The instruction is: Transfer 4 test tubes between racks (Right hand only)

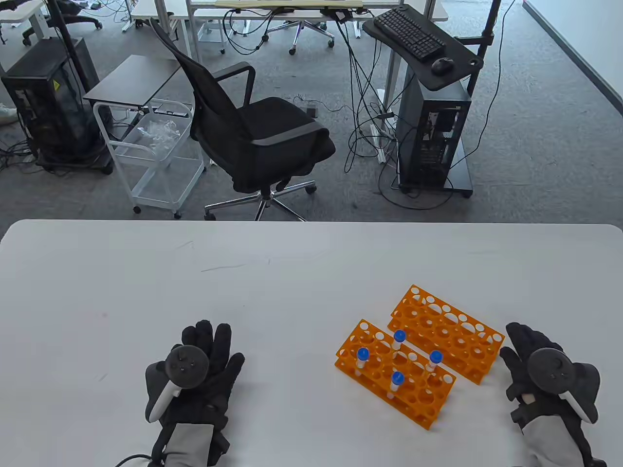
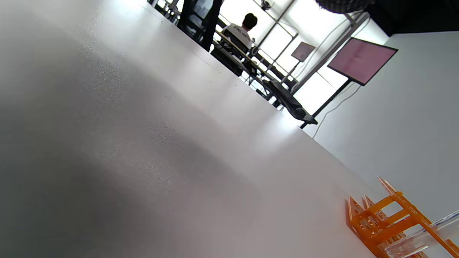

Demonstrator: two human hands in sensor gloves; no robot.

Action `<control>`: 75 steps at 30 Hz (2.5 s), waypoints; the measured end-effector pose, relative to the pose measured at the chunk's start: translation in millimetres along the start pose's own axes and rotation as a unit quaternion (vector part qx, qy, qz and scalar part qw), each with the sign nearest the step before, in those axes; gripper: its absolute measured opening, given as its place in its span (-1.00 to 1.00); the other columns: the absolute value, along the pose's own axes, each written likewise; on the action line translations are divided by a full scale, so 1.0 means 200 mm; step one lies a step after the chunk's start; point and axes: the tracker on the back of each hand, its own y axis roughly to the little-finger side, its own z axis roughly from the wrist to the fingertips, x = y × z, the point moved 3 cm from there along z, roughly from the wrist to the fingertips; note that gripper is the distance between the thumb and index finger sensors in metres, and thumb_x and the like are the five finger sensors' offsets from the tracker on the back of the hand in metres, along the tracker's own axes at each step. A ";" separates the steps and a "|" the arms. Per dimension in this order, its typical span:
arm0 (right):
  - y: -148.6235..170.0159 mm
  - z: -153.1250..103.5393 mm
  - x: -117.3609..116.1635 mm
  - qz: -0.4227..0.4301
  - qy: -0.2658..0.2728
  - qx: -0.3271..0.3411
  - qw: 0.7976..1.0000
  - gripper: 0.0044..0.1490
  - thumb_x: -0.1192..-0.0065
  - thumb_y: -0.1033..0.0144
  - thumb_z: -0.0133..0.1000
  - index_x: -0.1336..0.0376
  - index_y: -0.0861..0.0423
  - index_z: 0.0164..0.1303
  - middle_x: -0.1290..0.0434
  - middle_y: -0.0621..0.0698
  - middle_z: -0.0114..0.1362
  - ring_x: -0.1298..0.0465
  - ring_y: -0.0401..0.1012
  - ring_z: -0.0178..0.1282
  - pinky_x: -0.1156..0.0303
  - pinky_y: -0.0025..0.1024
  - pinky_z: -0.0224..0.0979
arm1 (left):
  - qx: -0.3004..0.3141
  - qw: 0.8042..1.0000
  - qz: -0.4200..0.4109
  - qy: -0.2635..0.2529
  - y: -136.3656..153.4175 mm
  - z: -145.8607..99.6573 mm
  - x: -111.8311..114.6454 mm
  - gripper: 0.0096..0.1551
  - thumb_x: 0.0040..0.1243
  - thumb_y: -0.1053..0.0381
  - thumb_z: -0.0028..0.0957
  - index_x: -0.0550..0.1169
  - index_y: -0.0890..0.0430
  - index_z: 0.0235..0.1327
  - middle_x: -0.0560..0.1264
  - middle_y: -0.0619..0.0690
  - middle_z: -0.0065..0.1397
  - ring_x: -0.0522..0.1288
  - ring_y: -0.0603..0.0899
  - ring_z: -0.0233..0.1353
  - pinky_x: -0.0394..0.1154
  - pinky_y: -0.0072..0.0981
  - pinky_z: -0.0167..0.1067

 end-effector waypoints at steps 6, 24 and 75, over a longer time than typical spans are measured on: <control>-0.01 0.00 0.00 0.000 0.002 0.005 1.000 -0.27 -0.22 0.13 0.09 -0.22 0.11 0.48 -0.36 0.20 0.55 -0.31 0.18 0.52 -0.15 0.31 0.46 | 0.003 1.000 0.001 -0.001 0.00 0.00 0.00 -0.20 -0.28 -0.45 0.21 -0.26 -0.46 0.60 -0.54 -0.37 0.64 -0.72 -0.12 0.57 -0.73 -0.12 0.46; -0.05 0.01 0.09 0.048 0.034 0.014 0.998 -0.29 -0.22 0.13 0.10 -0.26 0.11 0.46 -0.41 0.20 0.52 -0.35 0.18 0.49 -0.18 0.31 0.44 | 0.000 1.000 -0.001 -0.009 0.01 0.00 -0.01 -0.20 -0.28 -0.45 0.21 -0.26 -0.46 0.60 -0.54 -0.36 0.64 -0.73 -0.12 0.57 -0.73 -0.12 0.46; -0.96 0.21 -0.07 0.060 -0.097 0.170 0.979 -0.32 -0.32 0.18 0.07 -0.34 0.13 0.41 -0.49 0.22 0.45 -0.41 0.21 0.41 -0.17 0.34 0.43 | 0.006 1.000 -0.015 -0.003 0.01 0.01 0.00 -0.20 -0.28 -0.45 0.21 -0.26 -0.46 0.60 -0.54 -0.36 0.64 -0.73 -0.12 0.57 -0.73 -0.12 0.46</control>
